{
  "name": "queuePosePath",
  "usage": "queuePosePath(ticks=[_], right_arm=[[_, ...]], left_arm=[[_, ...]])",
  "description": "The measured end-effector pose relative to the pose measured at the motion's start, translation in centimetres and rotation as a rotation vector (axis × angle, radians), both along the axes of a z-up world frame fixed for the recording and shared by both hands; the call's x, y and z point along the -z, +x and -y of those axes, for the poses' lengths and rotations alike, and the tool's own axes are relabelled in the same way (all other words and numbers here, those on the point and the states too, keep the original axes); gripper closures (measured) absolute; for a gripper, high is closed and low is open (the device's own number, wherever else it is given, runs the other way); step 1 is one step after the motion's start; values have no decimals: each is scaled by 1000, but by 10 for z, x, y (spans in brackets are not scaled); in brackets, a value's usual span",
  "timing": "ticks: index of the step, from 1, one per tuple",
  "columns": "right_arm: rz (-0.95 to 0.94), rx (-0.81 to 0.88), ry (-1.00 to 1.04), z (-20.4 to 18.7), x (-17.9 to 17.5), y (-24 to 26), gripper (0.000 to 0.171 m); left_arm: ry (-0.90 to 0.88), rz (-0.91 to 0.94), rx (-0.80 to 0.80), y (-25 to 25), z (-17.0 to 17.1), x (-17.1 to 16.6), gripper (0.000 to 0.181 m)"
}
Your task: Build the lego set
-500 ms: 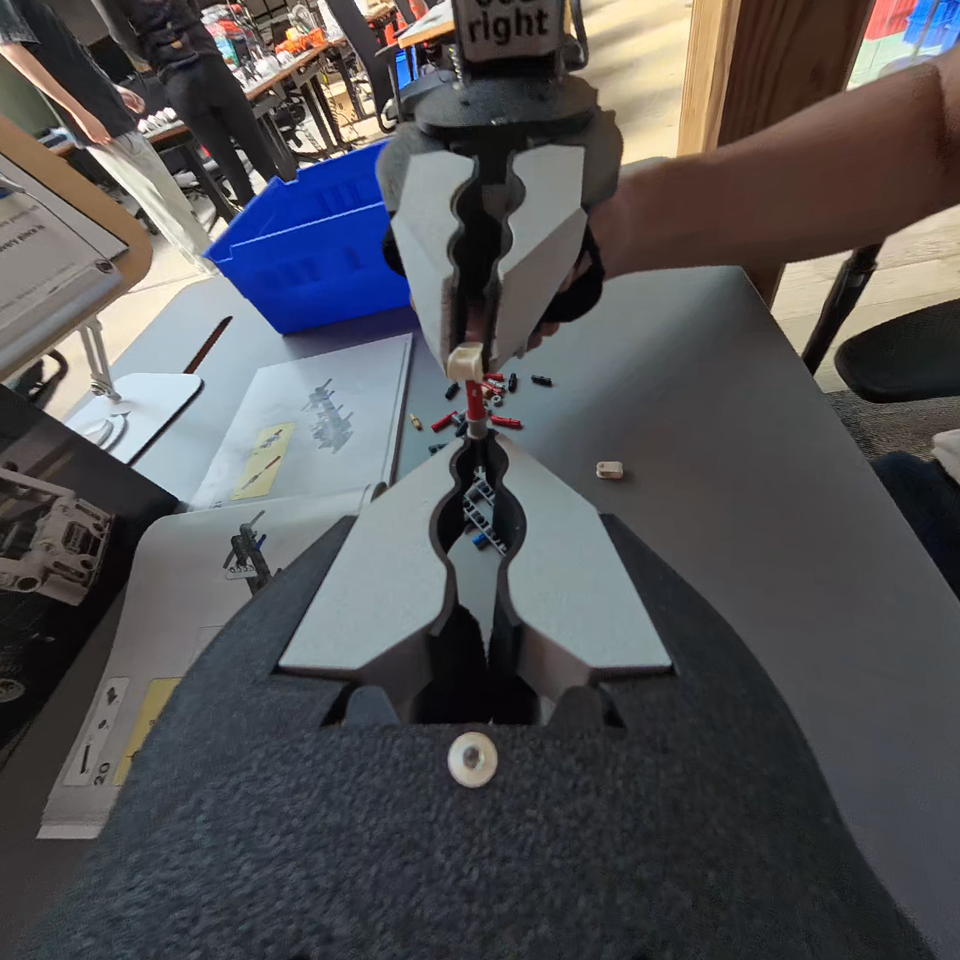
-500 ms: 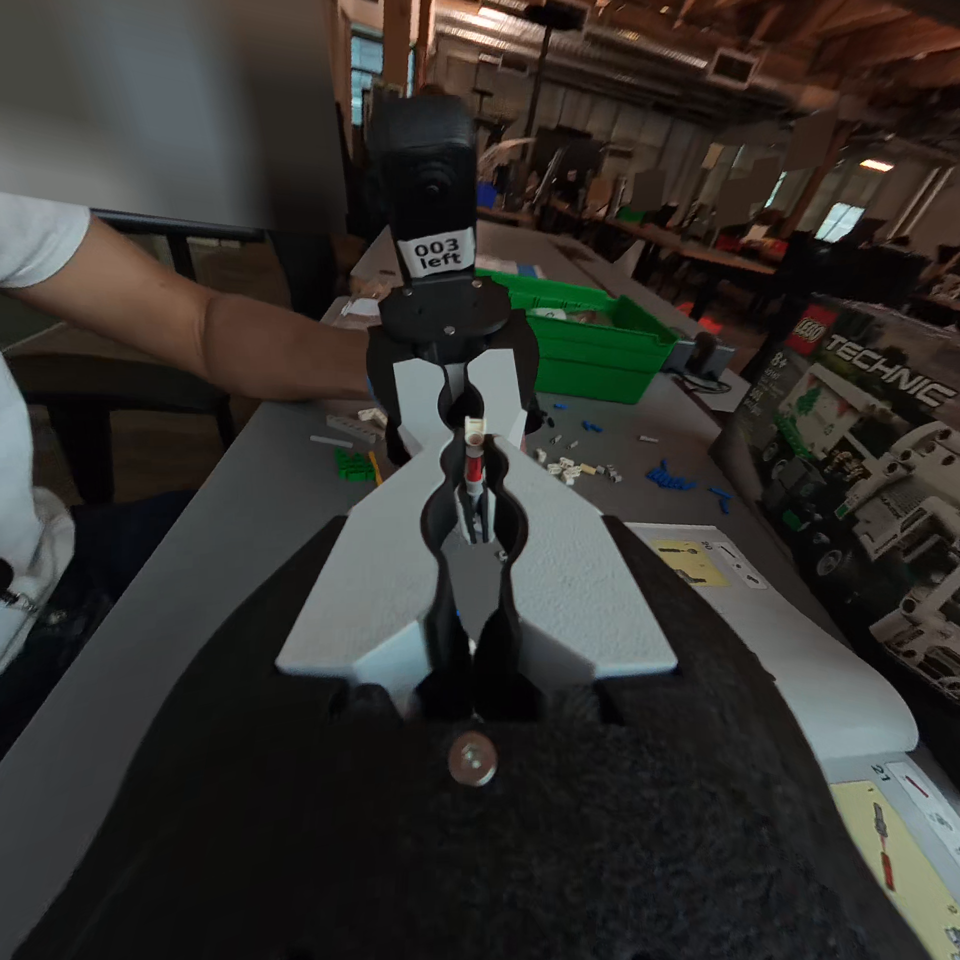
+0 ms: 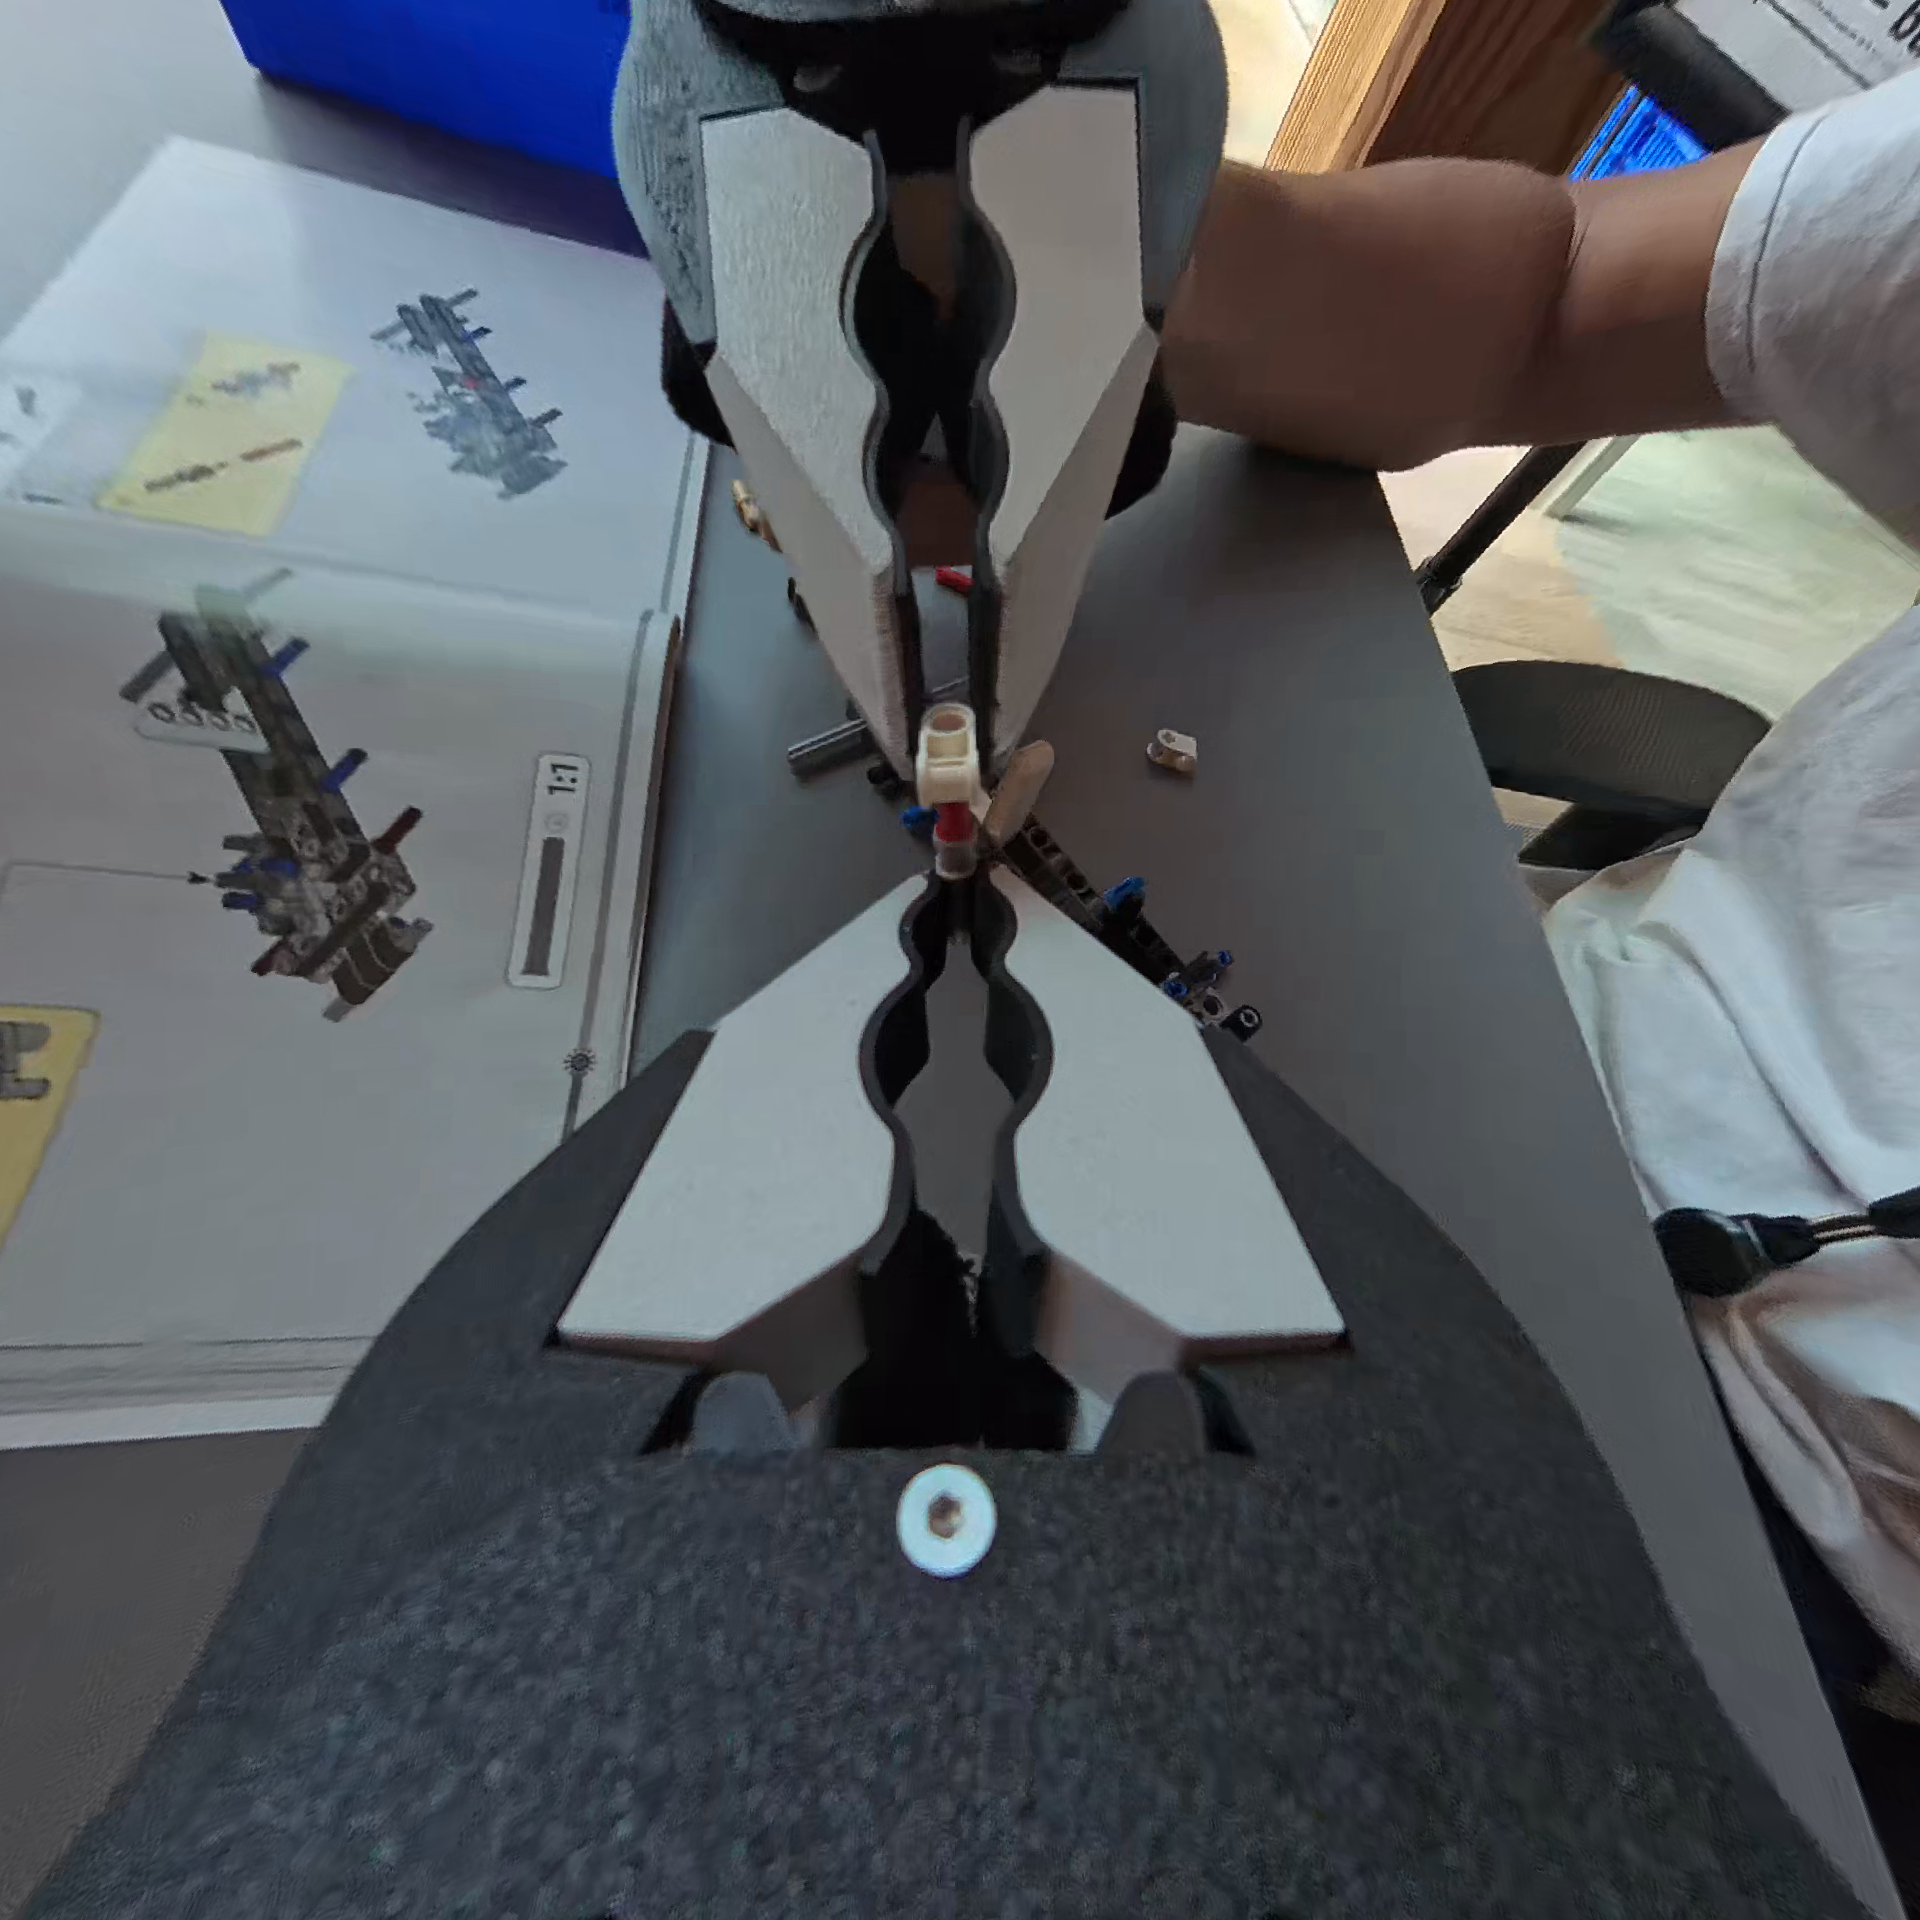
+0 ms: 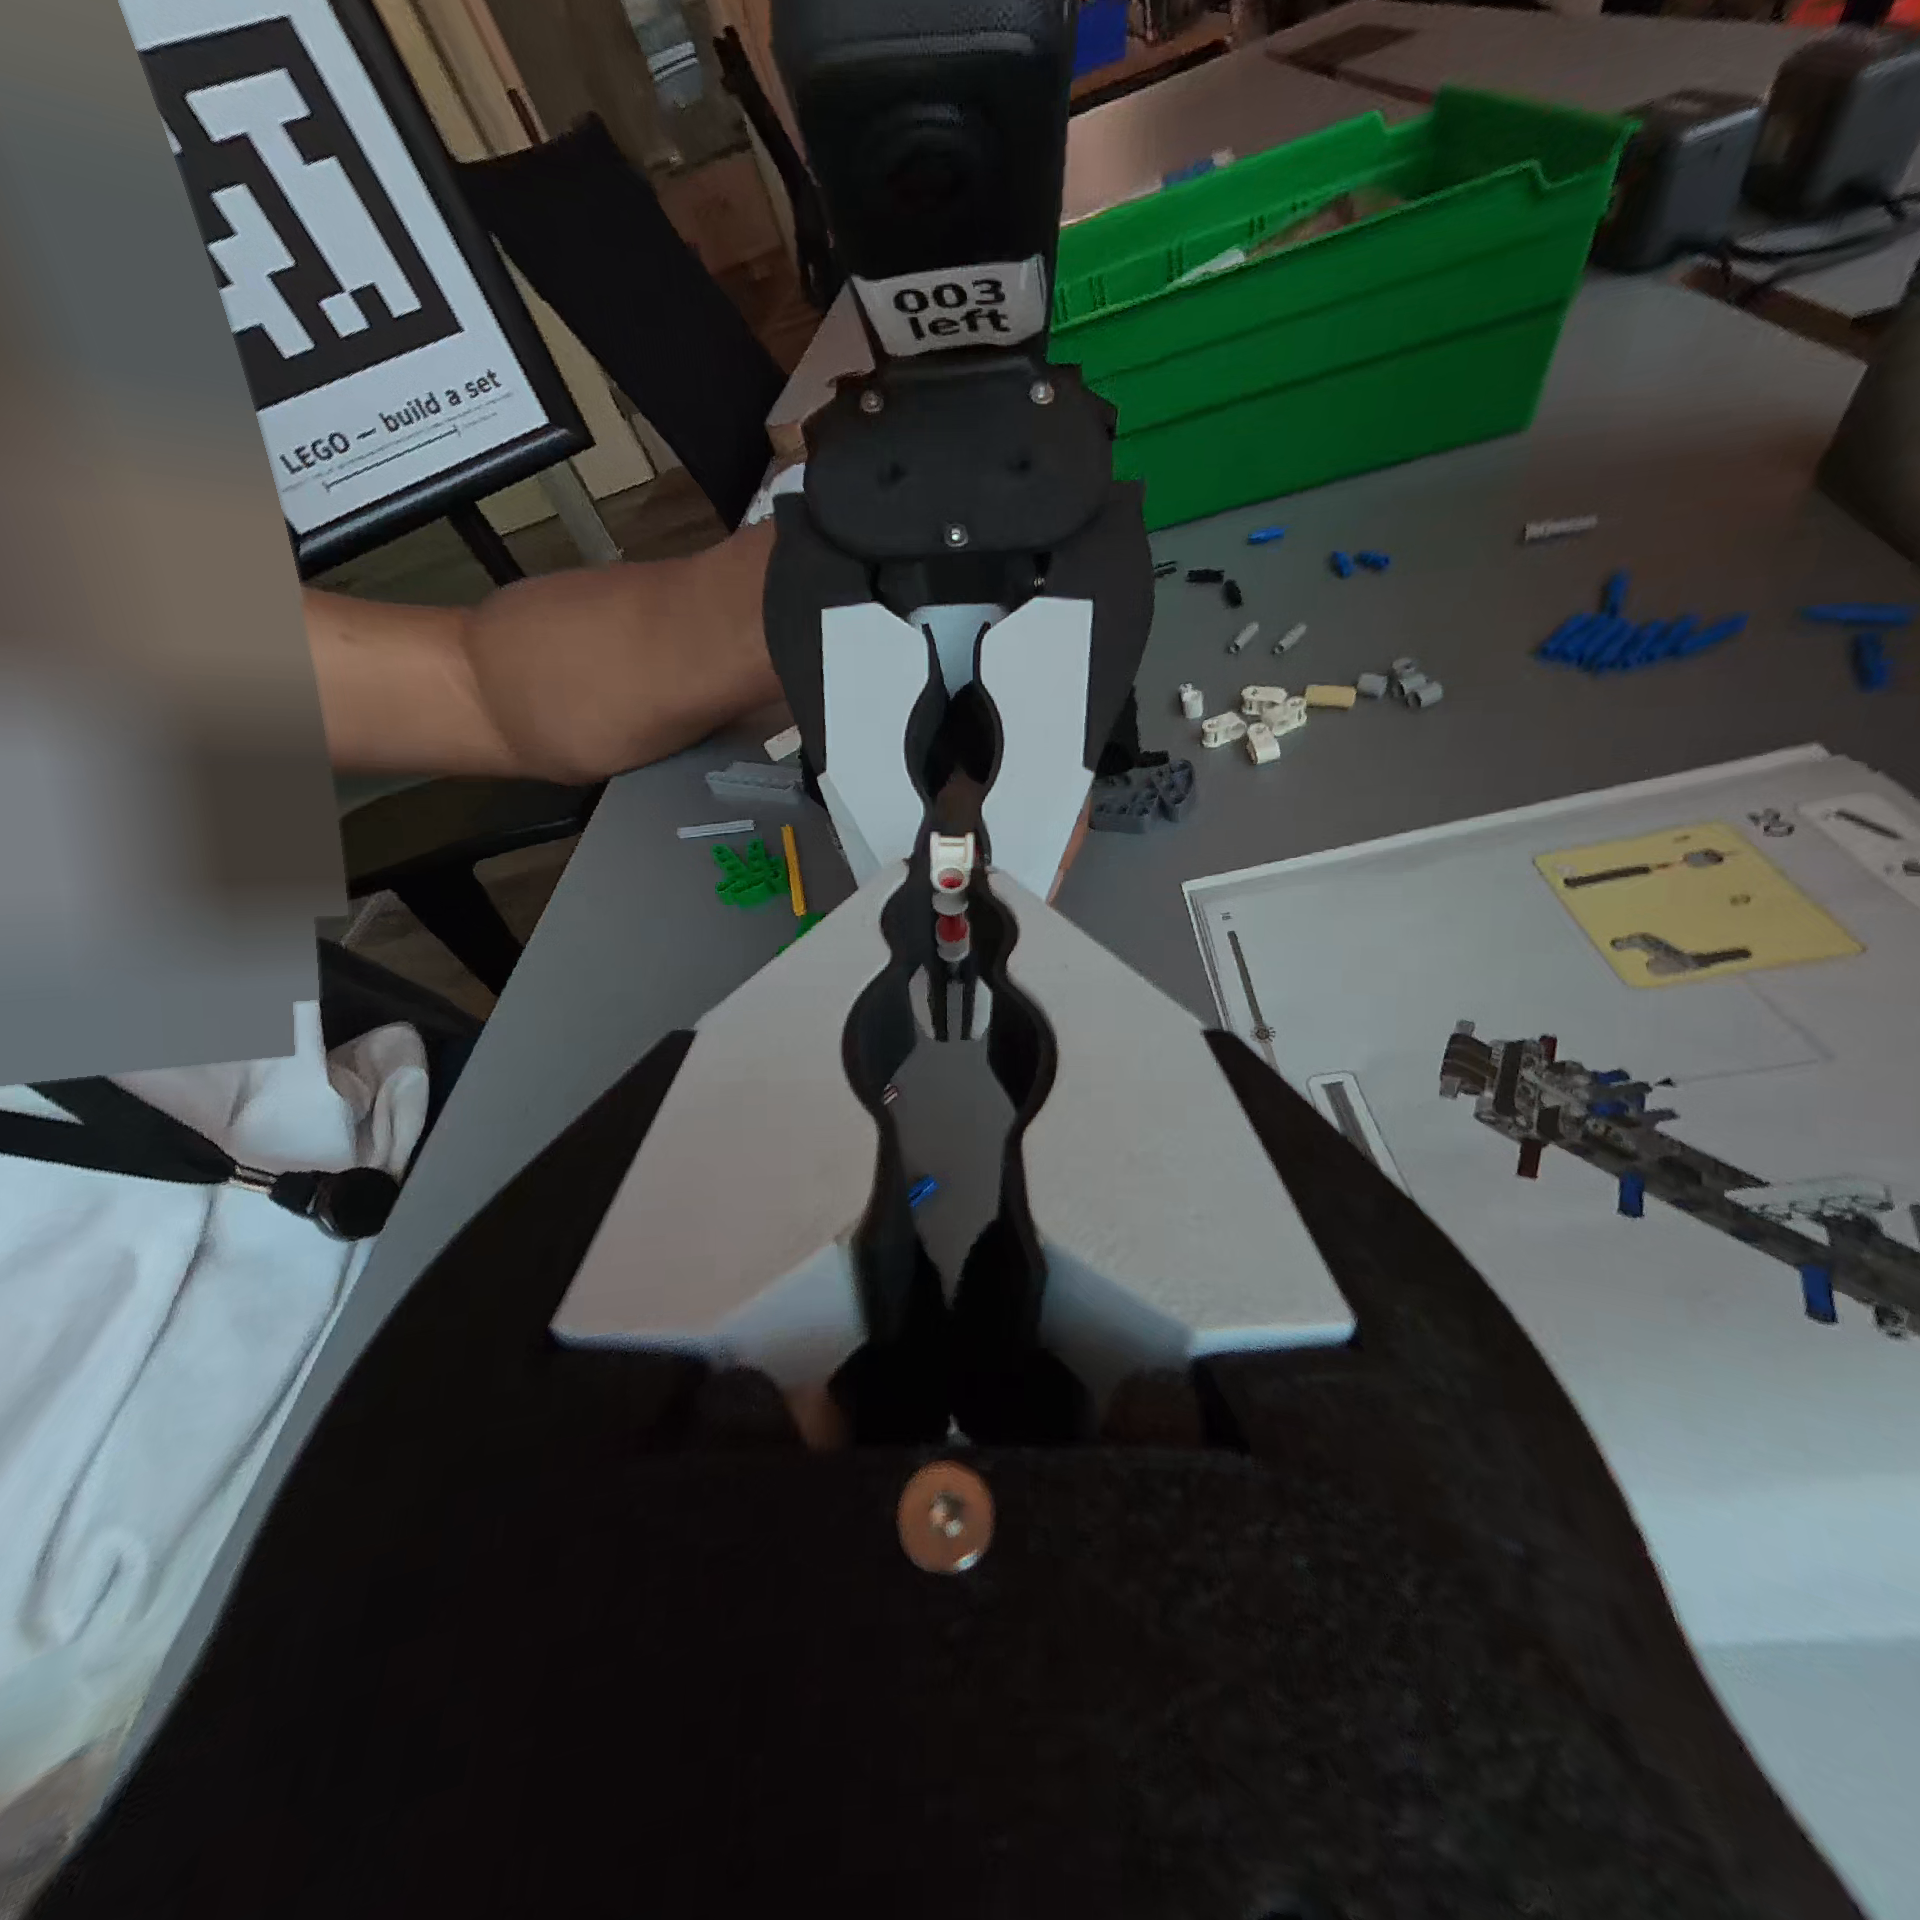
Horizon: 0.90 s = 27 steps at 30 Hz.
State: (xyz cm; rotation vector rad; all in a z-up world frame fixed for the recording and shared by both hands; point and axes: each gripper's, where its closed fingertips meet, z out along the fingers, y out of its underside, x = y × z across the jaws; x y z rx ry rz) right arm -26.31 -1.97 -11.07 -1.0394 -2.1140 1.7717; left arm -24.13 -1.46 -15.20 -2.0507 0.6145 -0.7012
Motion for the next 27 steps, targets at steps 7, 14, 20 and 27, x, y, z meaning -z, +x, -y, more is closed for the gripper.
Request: queuePosePath(ticks=[7,14,20,27], right_arm=[[134,78,-15,-1,21,-8,168],[146,25,-49,4,25,-4,167],[149,-1,-26,7,26,-1,167],[151,6,-28,5,25,1,167]], left_arm=[[-142,131,24,-3,3,15,180],[-147,92,64,0,8,19,180],[-146,77,90,3,10,20,180],[-127,82,75,4,7,18,181]])
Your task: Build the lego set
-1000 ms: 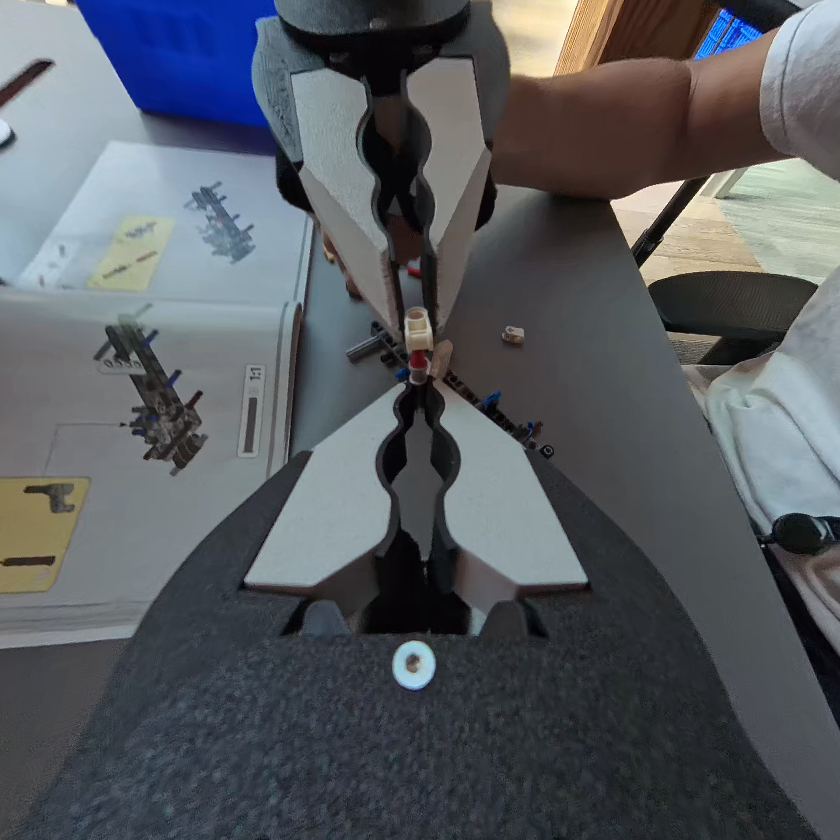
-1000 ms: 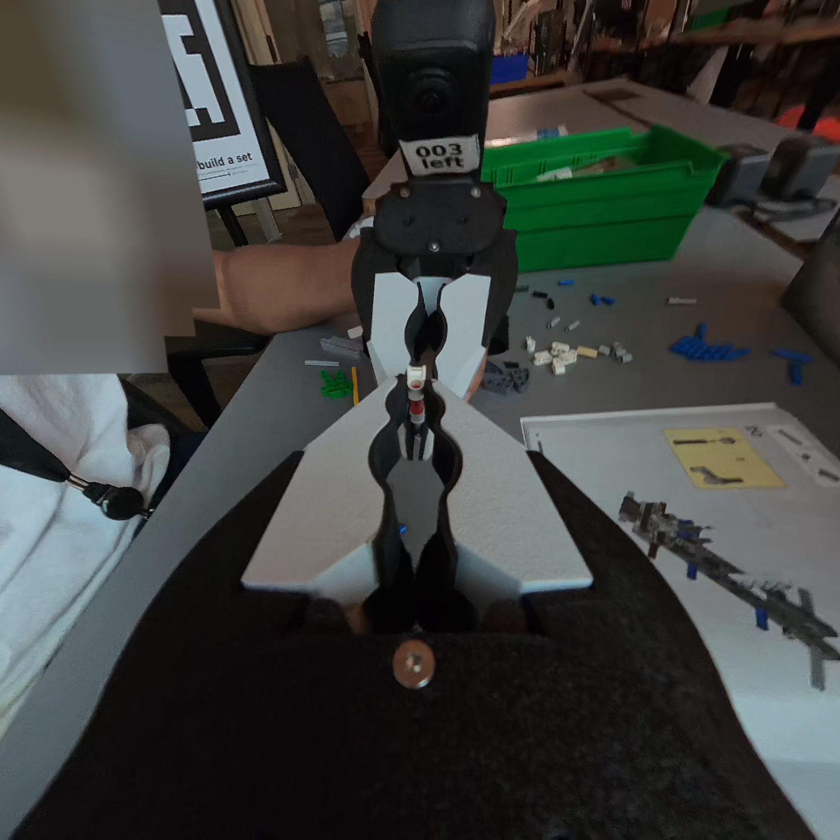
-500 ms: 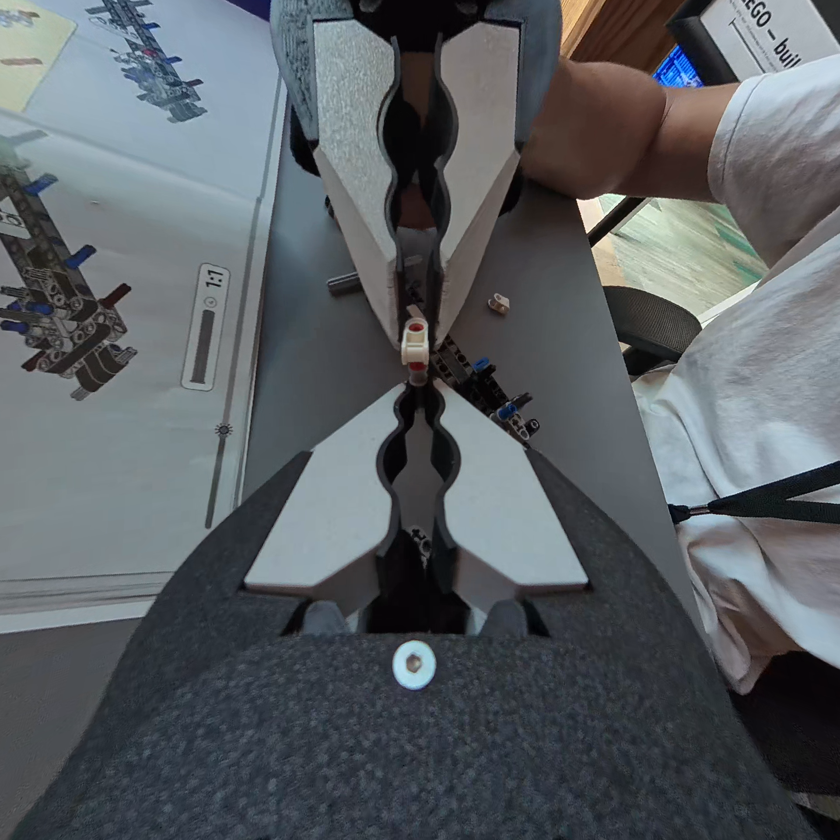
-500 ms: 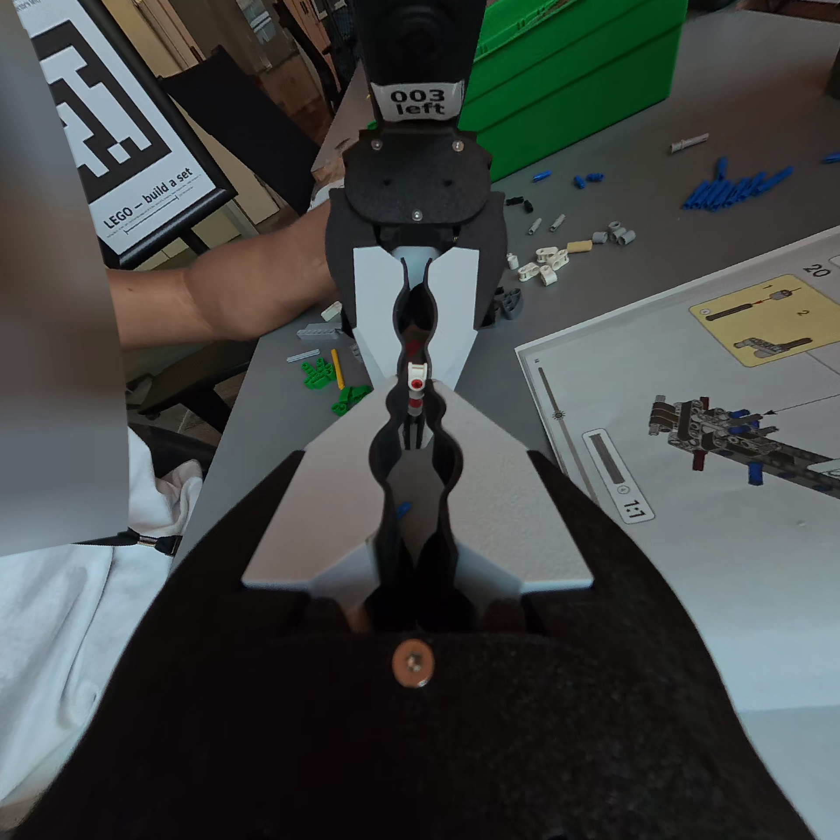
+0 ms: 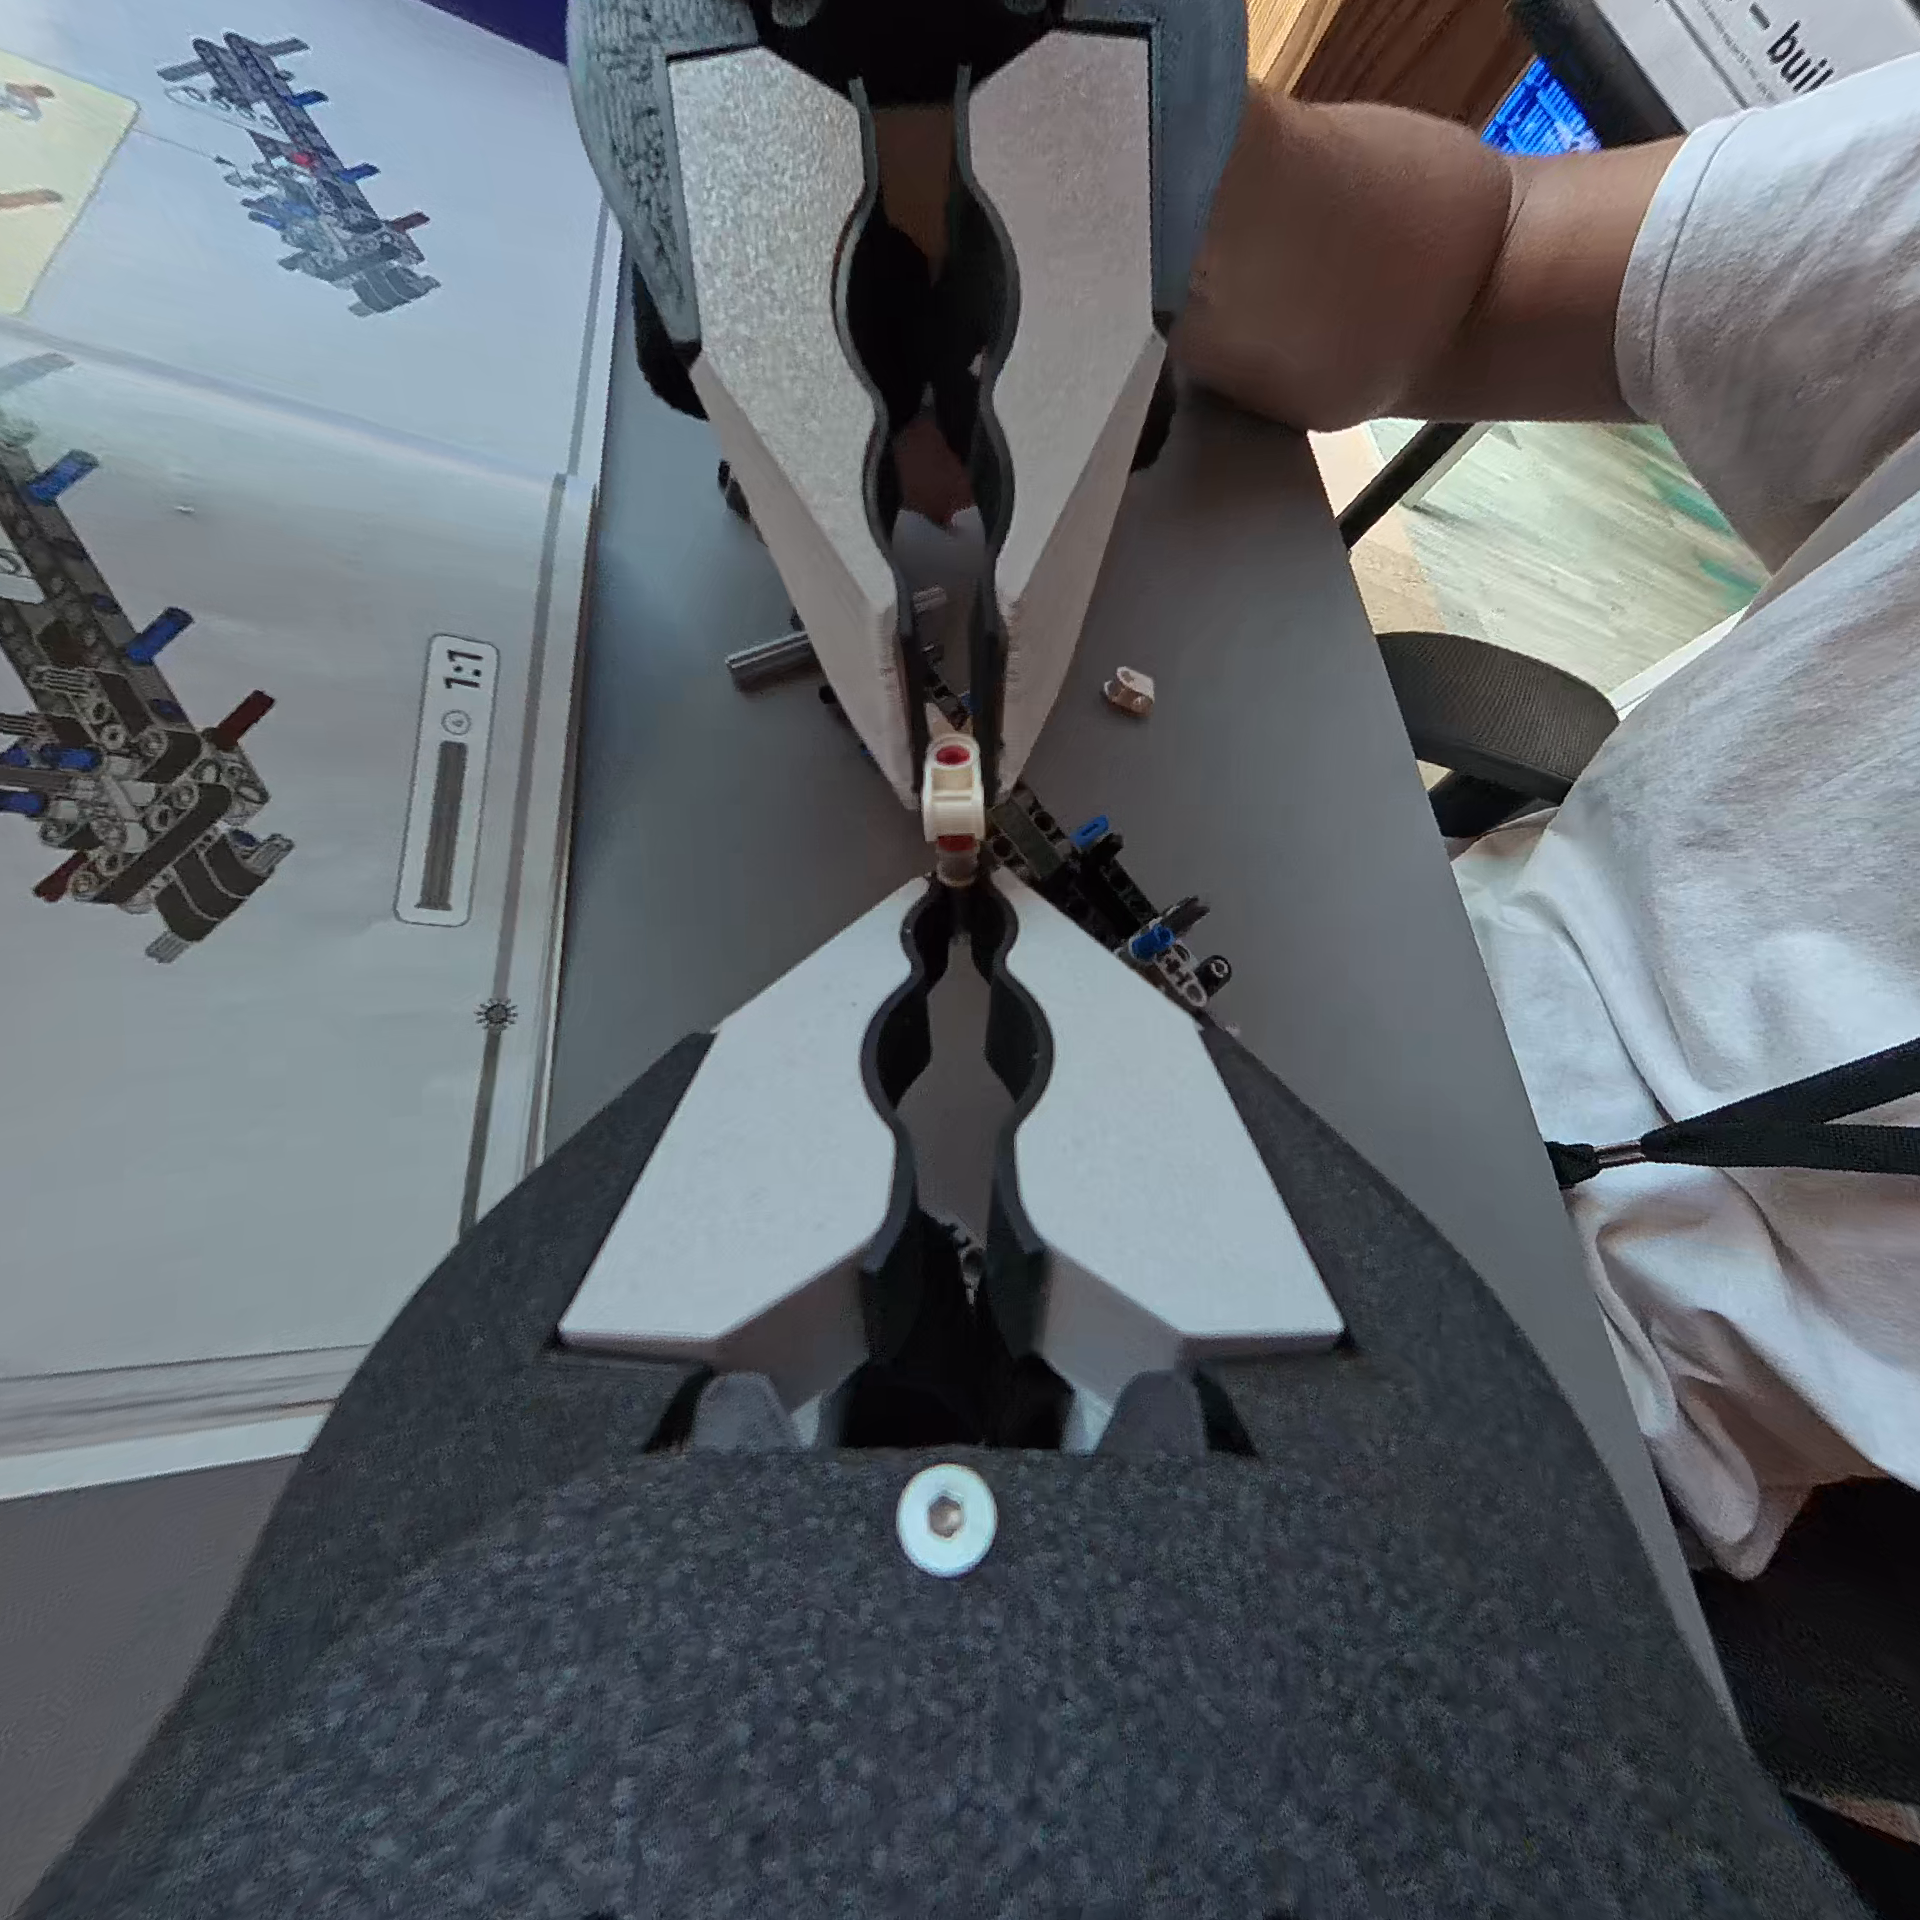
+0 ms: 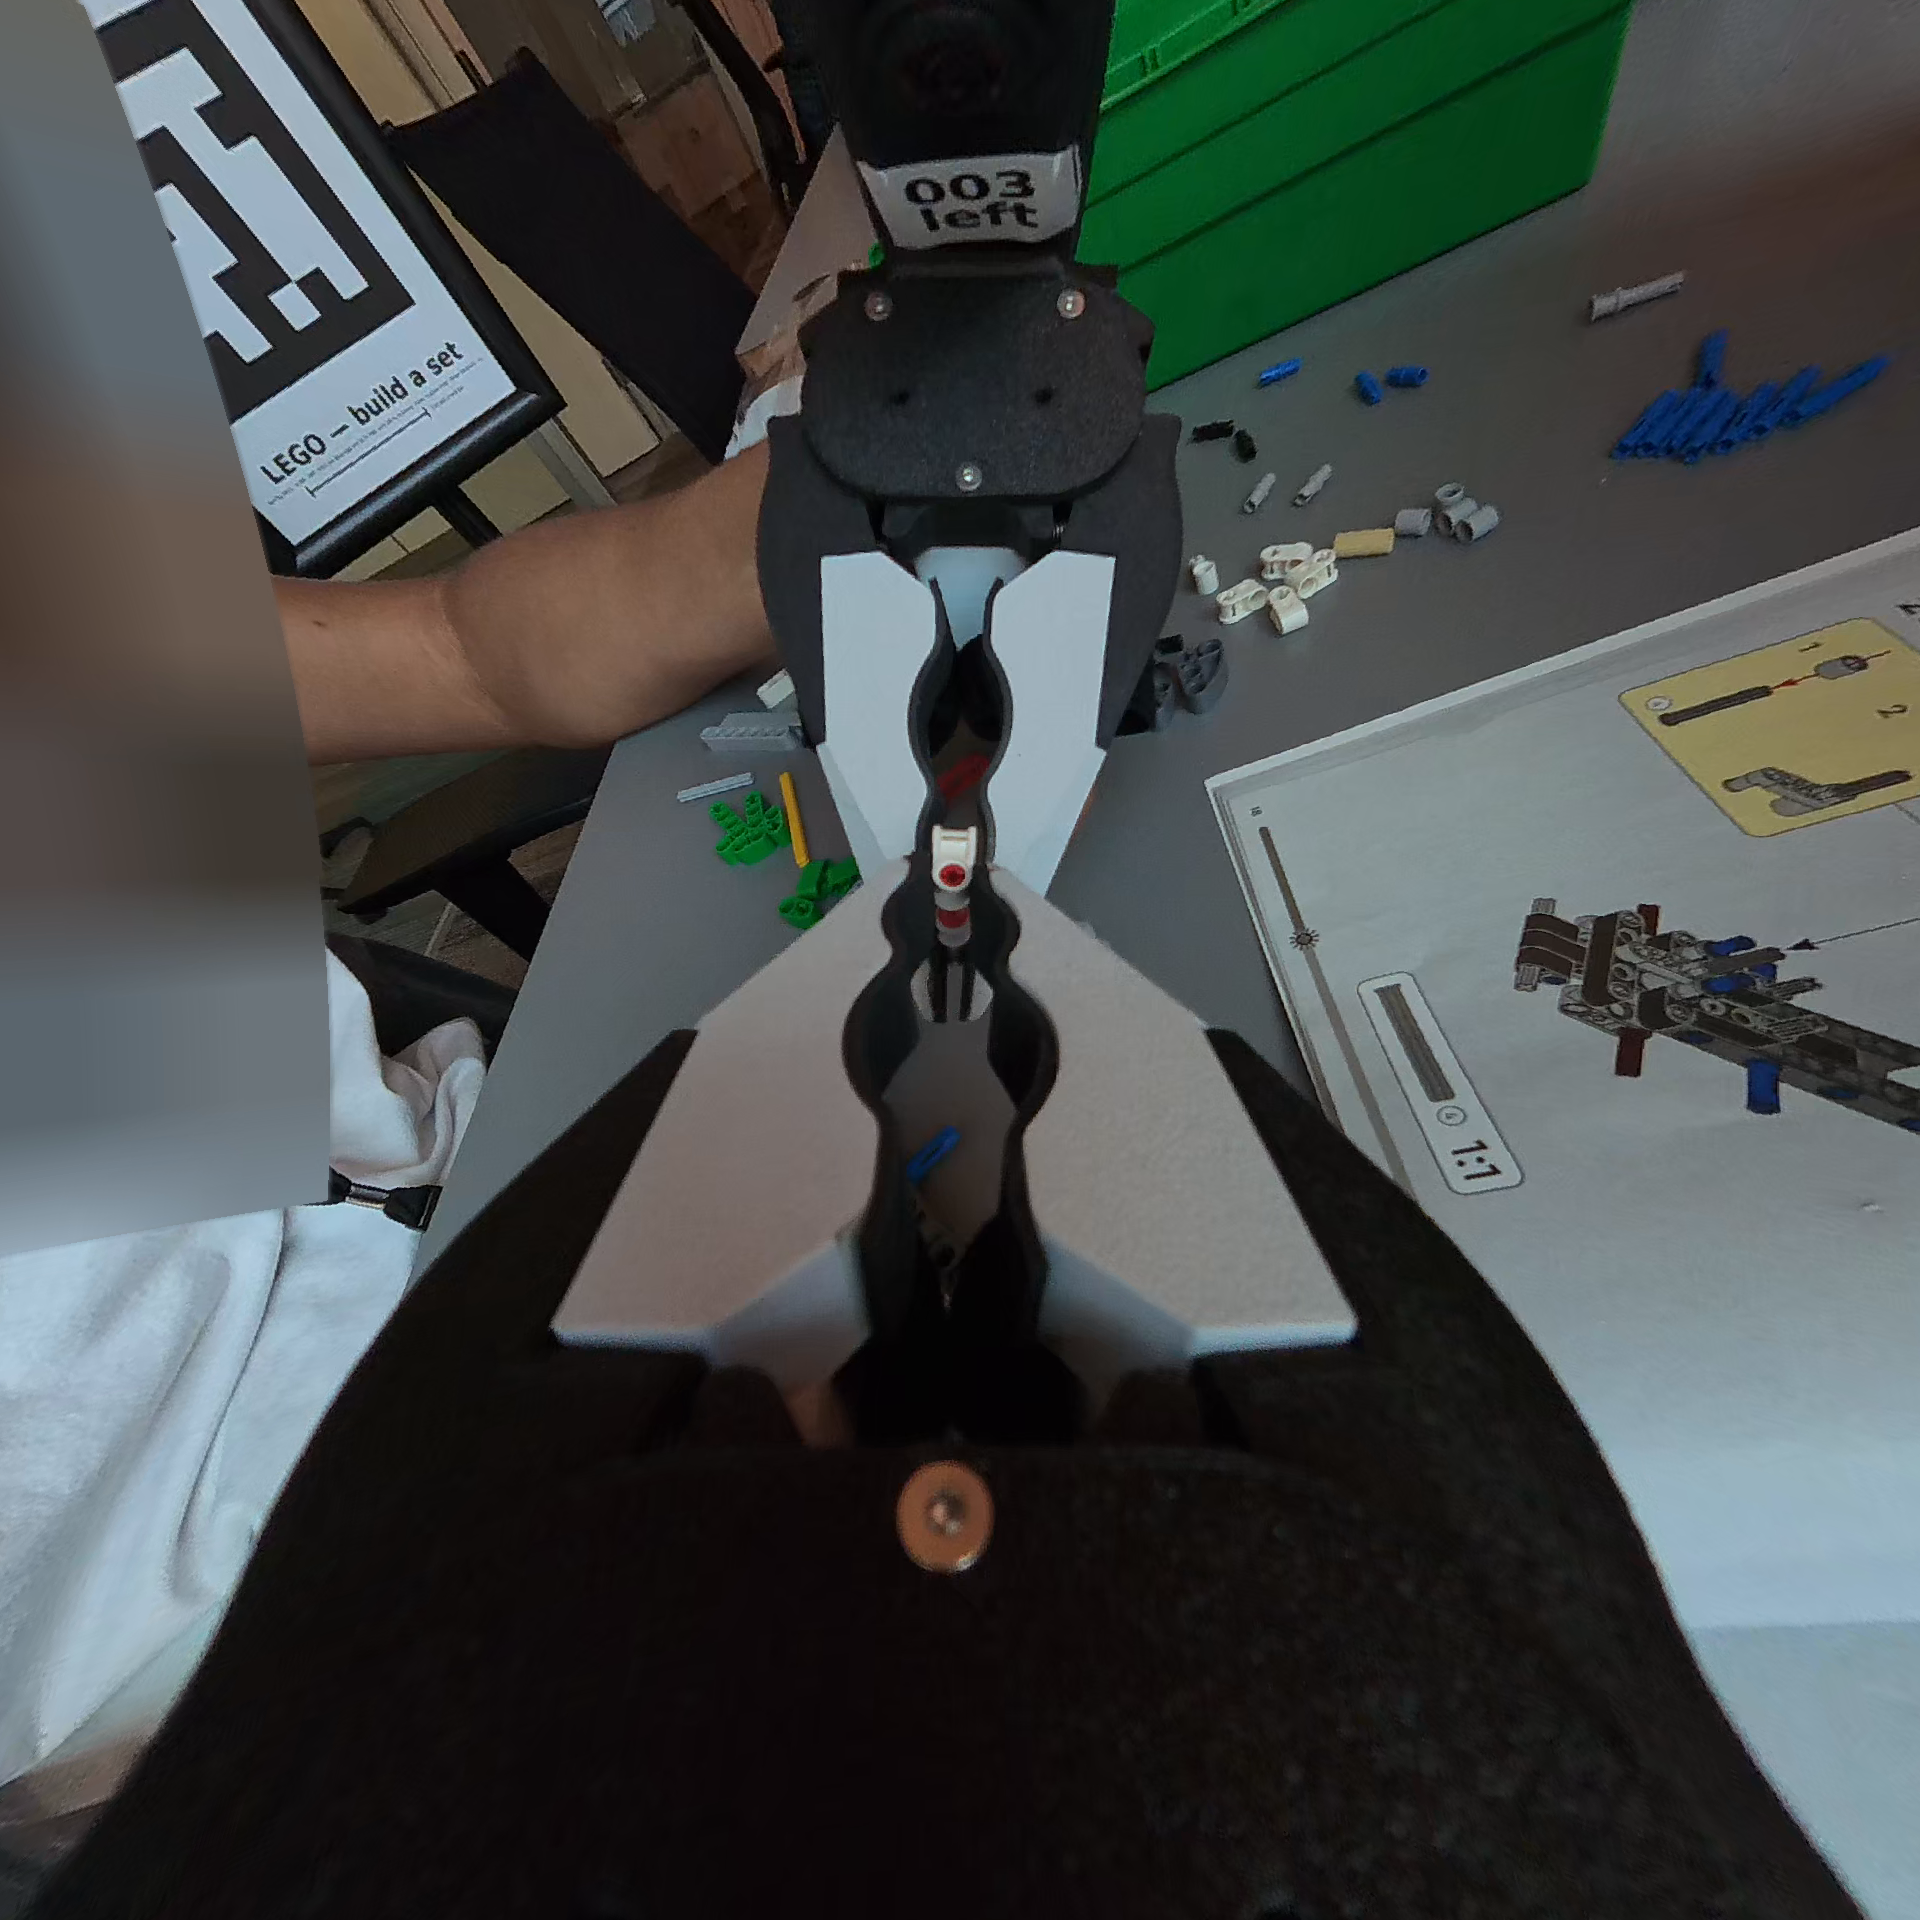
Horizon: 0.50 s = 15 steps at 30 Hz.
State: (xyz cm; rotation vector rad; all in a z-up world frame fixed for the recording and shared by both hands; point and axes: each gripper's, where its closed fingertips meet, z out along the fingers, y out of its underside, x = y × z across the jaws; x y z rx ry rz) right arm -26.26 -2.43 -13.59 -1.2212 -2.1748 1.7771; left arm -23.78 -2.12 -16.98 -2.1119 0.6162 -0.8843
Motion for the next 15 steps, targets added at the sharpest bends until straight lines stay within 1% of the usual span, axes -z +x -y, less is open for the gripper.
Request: queuePosePath(ticks=[1,3,4,5,7,9,10,12,13,15], right_arm=[[5,0,-2,0,-1,1,167],[23,4,60,-2,5,1,168],[-3,-5,86,-1,5,1,168],[-54,6,123,-3,2,0,163],[-133,28,266,-9,2,-2,154],[-230,47,330,-9,-6,-1,145],[-285,59,354,-9,-11,0,140],[-347,89,467,-13,-10,3,129],[-368,123,542,-17,-9,2,127],[-418,199,706,-25,-10,3,130]], left_arm=[[-4,6,1,0,0,0,181],[8,-79,-10,-2,-2,8,180],[19,-78,-12,-2,-2,7,180],[24,-45,-31,-3,-4,3,179],[31,4,-70,-8,-8,-5,180],[42,-1,-83,-11,-8,-8,179],[46,13,-91,-11,-9,-12,179],[55,66,-132,-13,-12,-24,179],[54,111,-142,-13,-12,-32,179],[51,177,-191,-15,-15,-44,180]])
